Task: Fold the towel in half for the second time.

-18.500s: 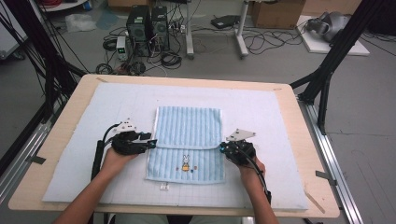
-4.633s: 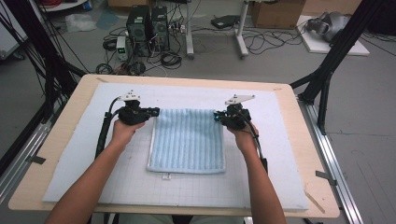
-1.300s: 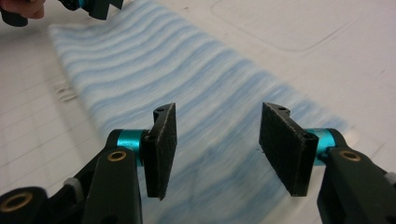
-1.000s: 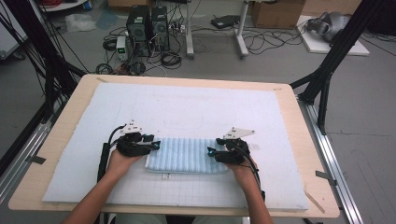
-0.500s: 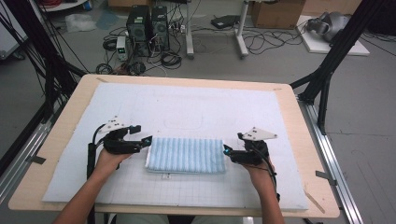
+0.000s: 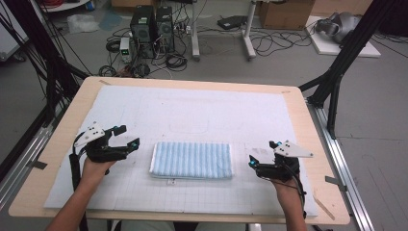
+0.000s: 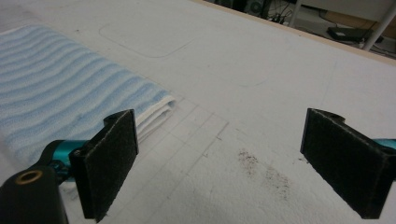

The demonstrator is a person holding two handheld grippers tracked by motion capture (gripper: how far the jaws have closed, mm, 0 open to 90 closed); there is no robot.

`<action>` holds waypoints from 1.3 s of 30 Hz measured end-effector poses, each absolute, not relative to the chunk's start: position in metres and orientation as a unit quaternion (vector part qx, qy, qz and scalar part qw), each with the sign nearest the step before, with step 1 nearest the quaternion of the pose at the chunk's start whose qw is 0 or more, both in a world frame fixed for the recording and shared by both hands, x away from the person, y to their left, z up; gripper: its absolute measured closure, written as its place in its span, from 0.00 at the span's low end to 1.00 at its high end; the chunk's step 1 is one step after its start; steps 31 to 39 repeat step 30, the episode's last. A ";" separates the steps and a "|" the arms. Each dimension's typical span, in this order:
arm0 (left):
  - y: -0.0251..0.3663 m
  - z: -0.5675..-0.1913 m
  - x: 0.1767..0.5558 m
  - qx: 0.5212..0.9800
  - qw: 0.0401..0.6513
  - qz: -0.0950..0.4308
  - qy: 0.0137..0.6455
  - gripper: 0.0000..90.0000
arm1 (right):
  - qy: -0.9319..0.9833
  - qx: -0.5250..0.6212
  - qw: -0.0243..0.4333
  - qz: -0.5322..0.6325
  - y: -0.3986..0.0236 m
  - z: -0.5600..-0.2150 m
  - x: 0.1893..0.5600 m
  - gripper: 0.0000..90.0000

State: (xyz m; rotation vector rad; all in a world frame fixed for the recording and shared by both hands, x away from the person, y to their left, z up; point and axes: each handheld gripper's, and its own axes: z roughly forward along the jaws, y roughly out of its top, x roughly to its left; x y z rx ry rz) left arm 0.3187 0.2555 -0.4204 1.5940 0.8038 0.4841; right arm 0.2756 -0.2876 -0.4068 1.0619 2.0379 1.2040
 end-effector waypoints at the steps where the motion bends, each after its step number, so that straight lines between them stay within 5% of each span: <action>1: 0.257 -0.420 0.318 0.687 0.602 0.211 0.348 0.21 | 0.756 0.394 0.272 0.447 -0.288 -0.406 0.275 0.12; 39: 0.261 -0.421 0.312 0.690 0.596 0.220 0.347 0.22 | 0.742 0.393 0.274 0.469 -0.287 -0.404 0.278 0.12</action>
